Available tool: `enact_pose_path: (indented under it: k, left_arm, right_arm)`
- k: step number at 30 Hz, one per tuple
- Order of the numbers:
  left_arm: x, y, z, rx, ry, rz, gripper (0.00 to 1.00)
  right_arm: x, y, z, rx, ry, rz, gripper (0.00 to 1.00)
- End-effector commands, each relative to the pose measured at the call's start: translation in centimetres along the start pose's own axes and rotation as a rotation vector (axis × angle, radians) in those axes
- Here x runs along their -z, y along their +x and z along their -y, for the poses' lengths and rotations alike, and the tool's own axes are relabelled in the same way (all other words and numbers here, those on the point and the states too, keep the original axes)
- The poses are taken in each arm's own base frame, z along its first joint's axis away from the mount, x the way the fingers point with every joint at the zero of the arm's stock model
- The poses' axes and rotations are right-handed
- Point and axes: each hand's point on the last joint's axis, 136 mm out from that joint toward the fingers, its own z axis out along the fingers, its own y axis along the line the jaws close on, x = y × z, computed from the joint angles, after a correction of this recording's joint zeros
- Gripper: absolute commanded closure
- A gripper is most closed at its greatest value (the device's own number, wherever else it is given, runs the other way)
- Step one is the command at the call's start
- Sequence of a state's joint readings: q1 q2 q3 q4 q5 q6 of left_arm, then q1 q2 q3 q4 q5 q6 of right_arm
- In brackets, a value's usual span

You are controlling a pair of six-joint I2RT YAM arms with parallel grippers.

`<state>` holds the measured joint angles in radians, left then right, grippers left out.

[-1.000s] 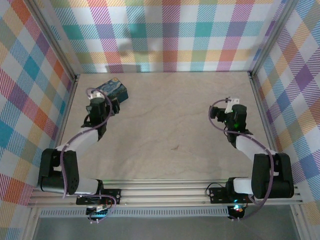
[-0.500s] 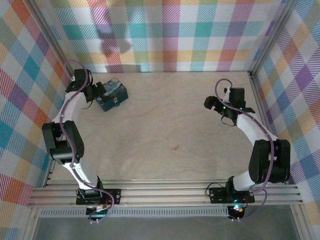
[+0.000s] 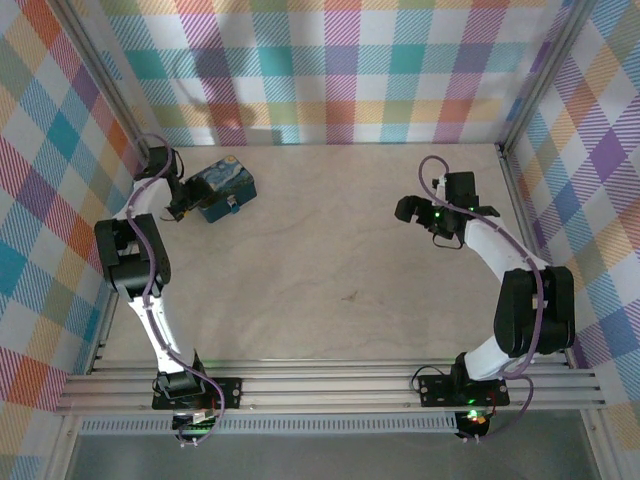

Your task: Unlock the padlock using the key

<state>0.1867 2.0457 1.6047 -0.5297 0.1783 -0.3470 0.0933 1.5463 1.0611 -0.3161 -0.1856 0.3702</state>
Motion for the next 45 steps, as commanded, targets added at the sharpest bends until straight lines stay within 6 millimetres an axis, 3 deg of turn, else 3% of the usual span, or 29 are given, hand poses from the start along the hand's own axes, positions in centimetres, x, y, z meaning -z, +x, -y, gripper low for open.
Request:
enact_pose_path:
  k: [1, 6, 11, 19, 26, 33, 38, 42, 45]
  left_arm:
    - [-1.2, 0.7, 1.0, 0.009, 0.079, -0.05, 0.33]
    - [-1.6, 3.6, 1.3, 0.011, 0.123, -0.119, 0.46]
    - [-0.9, 7.3, 1.3, -0.025, 0.121, -0.177, 0.5]
    - [-0.5, 15.6, 3.7, -0.18, 0.108, -0.303, 0.52]
    - [-0.1, 21.4, 7.7, -0.316, 0.134, -0.381, 0.55]
    - [0.6, 25.9, 14.8, -0.408, 0.233, -0.409, 0.56]
    - [2.2, 26.6, 19.1, -0.507, 0.281, -0.402, 0.54]
    - [3.4, 24.8, 19.8, -0.511, 0.277, -0.335, 0.49]
    - [3.9, 24.0, 19.7, -0.491, 0.272, -0.313, 0.44]
  right_arm:
    - [0.2, -0.1, -0.8, -0.002, -0.023, -0.02, 0.0]
    - [0.8, -0.1, -1.3, -0.017, -0.042, -0.017, 0.0]
    - [1.8, -0.4, -2.1, -0.038, -0.067, -0.011, 0.0]
    - [3.0, -0.2, -3.7, -0.068, -0.144, -0.018, 0.0]
    - [2.2, 0.9, -5.2, -0.065, -0.194, -0.082, 0.04]
    - [0.4, 2.7, -8.2, 0.036, -0.193, -0.175, 0.06]
    - [-1.7, 3.6, -9.2, 0.022, -0.186, -0.242, 0.1]
    - [-3.4, 3.6, -9.0, -0.008, -0.145, -0.309, 0.25]
    - [-4.7, 3.6, -8.9, -0.02, -0.128, -0.356, 0.27]
